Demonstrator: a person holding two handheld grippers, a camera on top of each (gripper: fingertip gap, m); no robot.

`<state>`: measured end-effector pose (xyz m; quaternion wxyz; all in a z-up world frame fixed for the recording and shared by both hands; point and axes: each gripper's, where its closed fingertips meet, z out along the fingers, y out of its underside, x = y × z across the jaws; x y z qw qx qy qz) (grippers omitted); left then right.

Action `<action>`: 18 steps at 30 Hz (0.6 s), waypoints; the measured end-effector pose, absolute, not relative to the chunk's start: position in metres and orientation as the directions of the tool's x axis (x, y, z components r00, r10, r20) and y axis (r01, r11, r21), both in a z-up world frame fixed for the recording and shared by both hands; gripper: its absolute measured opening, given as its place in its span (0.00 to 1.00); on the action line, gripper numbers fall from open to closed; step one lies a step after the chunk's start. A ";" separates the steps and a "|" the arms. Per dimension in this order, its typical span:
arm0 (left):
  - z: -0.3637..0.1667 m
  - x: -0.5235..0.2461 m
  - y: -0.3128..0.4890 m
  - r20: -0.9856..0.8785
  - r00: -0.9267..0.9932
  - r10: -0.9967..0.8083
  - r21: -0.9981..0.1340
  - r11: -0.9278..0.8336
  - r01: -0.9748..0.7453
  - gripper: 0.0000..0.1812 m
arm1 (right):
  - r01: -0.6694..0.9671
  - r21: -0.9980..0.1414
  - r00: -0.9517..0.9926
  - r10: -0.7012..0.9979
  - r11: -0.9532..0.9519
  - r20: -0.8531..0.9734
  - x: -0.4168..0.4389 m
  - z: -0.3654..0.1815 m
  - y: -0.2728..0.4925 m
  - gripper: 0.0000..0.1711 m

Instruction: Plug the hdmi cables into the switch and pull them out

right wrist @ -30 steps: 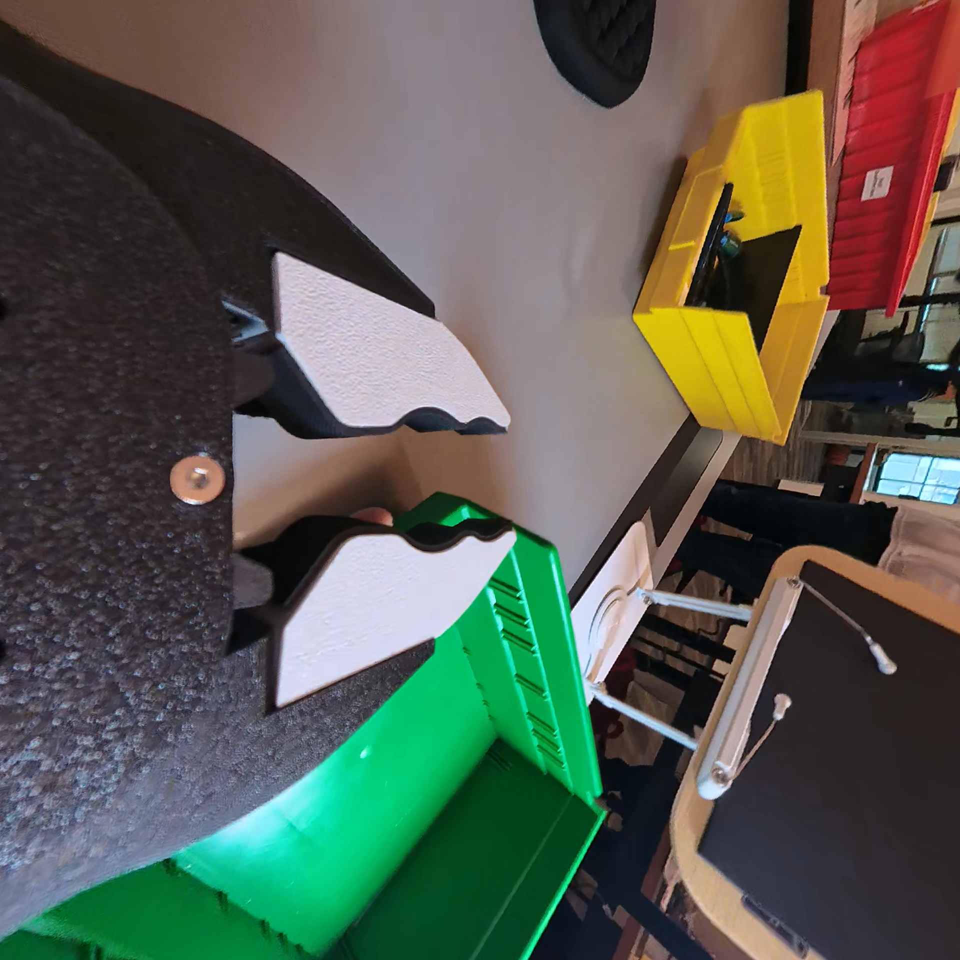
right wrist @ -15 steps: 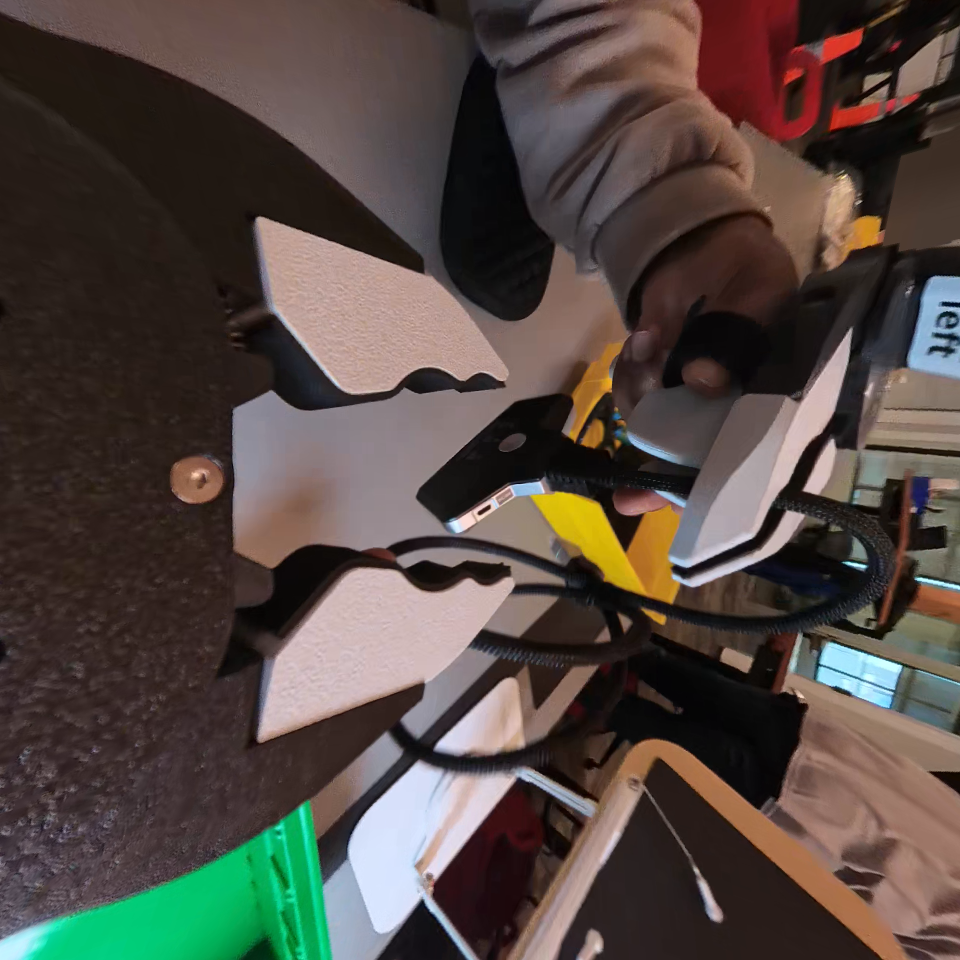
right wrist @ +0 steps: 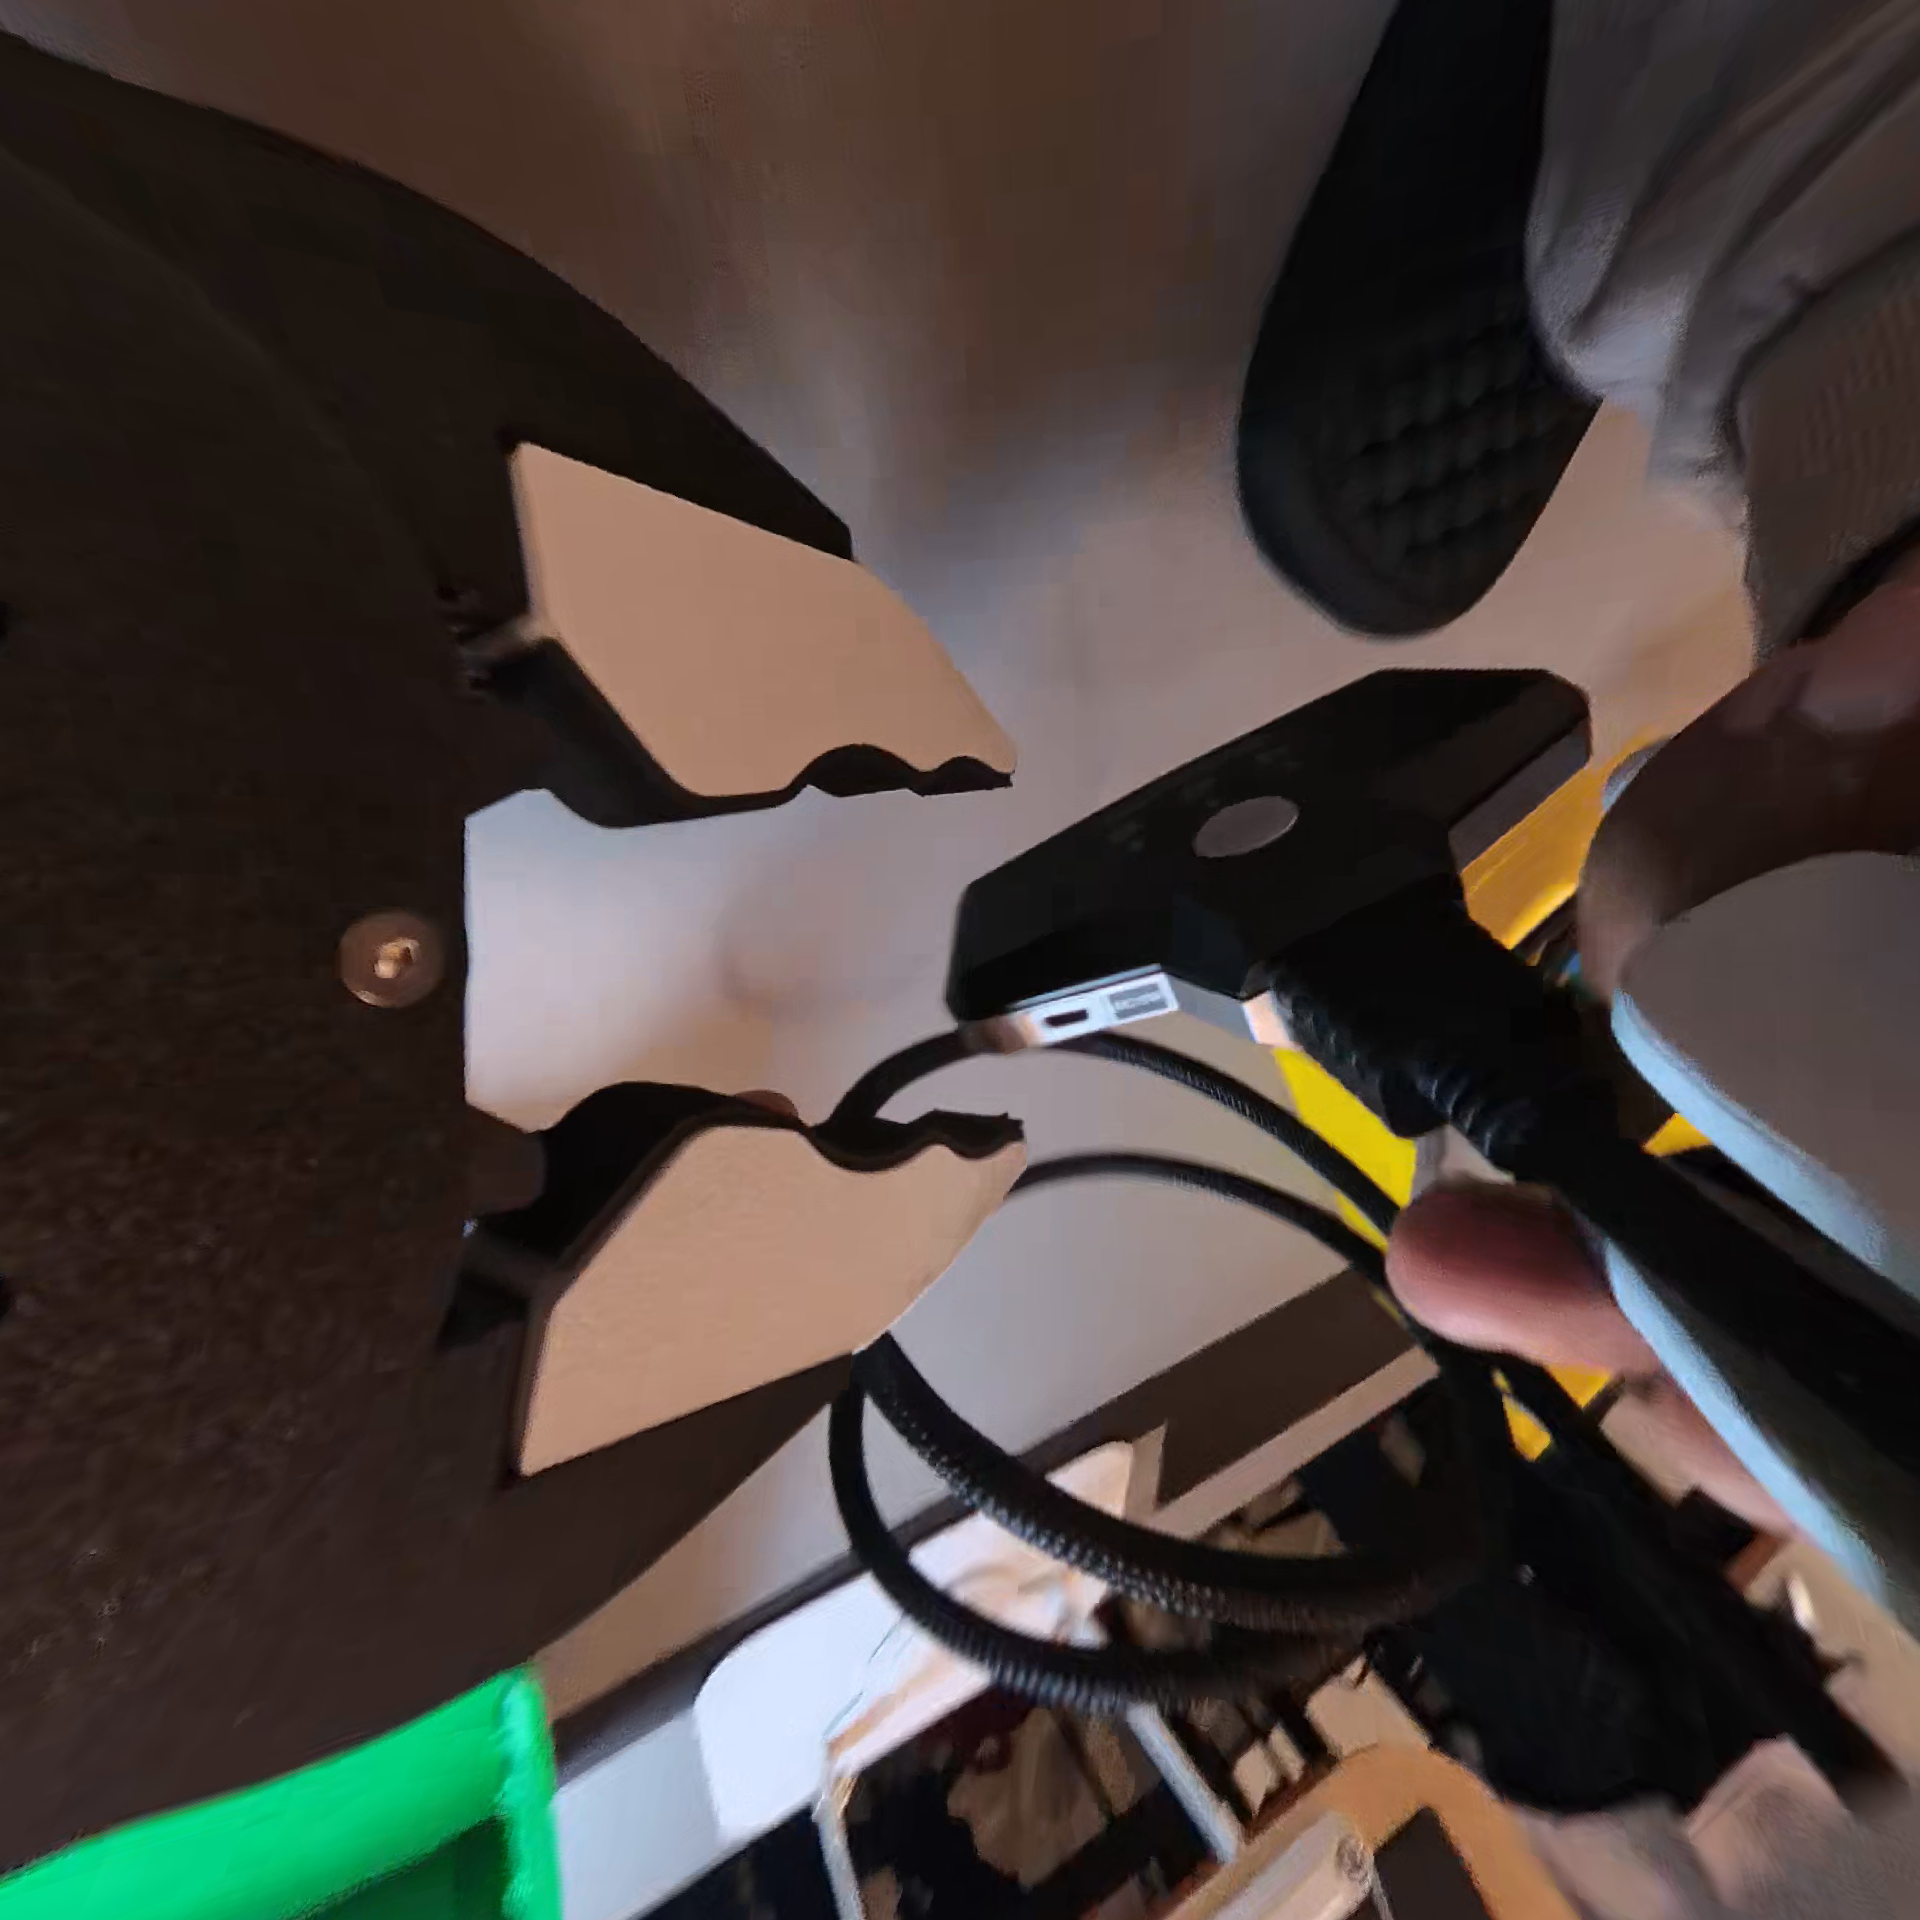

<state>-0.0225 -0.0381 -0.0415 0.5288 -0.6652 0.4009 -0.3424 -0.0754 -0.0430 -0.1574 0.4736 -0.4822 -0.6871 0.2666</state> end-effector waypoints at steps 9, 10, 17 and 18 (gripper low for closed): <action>-0.036 -0.046 -0.025 0.169 0.454 -0.875 -0.976 -0.214 -0.047 0.14 | 0.287 -0.958 -0.367 0.924 0.001 -0.109 -0.063 -0.141 -0.093 0.15; -0.041 -0.053 -0.019 0.163 0.481 -0.861 -0.973 -0.221 -0.066 0.17 | 0.277 -0.957 -0.389 0.901 -0.084 -0.192 -0.060 -0.135 -0.093 0.14; -0.046 -0.098 -0.007 -0.228 0.646 -0.729 -0.912 -0.072 -0.404 0.22 | 0.189 -0.857 -0.389 0.765 -0.480 -0.514 -0.051 -0.106 -0.067 0.13; -0.040 -0.104 -0.009 -0.298 0.654 -0.695 -0.893 -0.040 -0.449 0.22 | 0.161 -0.839 -0.384 0.750 -0.521 -0.539 -0.048 -0.100 -0.061 0.13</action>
